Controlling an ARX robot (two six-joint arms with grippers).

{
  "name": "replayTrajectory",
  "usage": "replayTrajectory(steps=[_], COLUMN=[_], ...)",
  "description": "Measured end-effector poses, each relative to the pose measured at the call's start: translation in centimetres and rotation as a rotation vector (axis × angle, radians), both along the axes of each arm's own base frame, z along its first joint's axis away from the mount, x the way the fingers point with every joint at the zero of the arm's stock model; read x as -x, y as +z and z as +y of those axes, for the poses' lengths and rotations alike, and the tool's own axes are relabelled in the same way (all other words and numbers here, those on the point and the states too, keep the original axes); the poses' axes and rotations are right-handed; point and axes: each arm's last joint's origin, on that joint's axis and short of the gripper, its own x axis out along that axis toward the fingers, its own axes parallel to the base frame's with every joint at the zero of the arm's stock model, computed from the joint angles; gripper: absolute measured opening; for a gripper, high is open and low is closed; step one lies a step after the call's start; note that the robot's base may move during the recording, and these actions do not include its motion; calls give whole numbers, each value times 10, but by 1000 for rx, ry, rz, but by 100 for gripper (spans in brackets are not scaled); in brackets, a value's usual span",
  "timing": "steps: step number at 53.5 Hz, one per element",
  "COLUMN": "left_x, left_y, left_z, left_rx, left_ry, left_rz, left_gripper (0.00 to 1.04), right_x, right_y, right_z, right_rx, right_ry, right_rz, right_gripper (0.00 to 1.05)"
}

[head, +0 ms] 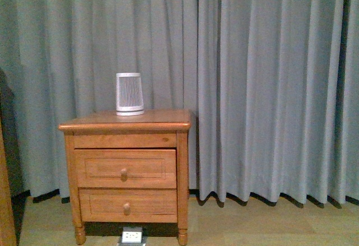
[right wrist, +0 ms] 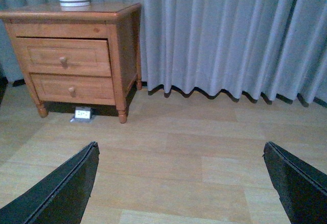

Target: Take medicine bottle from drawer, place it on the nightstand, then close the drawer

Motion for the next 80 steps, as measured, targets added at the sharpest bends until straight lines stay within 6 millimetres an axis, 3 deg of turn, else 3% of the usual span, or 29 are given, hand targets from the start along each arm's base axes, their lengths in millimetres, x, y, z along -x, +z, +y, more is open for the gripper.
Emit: replayTrajectory(steps=[80], left_x=[0], left_y=[0], left_z=[0], left_rx=[0], left_ry=[0], left_rz=[0], left_gripper=[98], right_x=[0], right_y=[0], right_z=[0], right_rx=[0], right_ry=[0], right_rz=[0], right_gripper=[98])
